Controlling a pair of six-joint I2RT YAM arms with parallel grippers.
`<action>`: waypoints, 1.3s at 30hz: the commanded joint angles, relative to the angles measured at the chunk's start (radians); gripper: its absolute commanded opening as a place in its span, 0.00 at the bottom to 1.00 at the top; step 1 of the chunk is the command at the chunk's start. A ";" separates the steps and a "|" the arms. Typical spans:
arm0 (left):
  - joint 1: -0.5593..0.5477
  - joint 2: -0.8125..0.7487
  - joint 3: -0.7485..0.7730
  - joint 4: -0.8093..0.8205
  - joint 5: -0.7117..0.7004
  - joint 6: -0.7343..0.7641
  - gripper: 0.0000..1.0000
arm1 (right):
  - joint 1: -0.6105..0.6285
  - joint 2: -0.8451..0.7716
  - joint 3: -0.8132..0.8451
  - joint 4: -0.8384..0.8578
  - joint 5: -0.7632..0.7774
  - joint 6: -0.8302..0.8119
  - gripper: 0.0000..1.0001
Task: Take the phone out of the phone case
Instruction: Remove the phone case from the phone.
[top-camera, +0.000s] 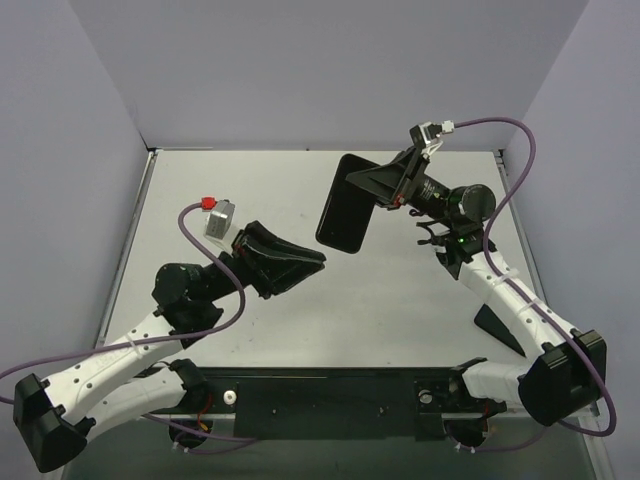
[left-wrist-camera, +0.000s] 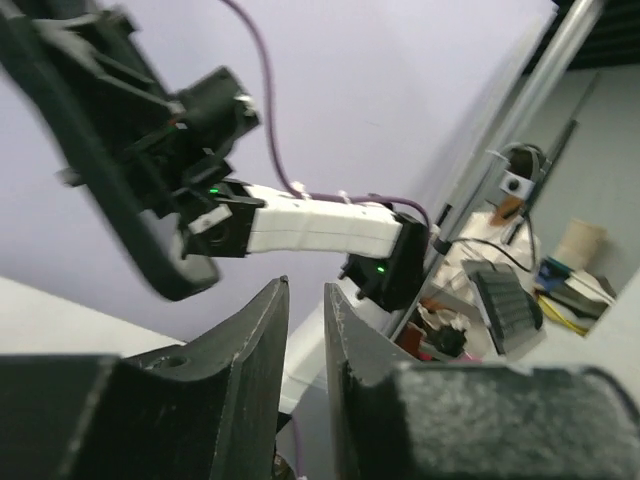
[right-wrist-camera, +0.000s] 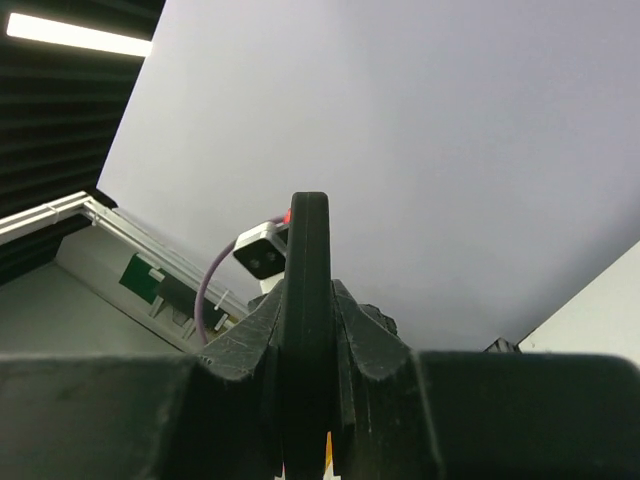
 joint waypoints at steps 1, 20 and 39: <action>-0.001 -0.085 0.006 -0.180 -0.265 -0.003 0.37 | -0.018 -0.059 0.016 0.086 0.064 -0.042 0.00; -0.004 0.031 -0.006 0.058 -0.264 -0.124 0.63 | -0.033 -0.057 -0.007 0.235 0.072 0.082 0.00; -0.004 0.096 0.023 0.157 -0.225 -0.179 0.50 | -0.024 -0.051 -0.027 0.231 0.076 0.068 0.00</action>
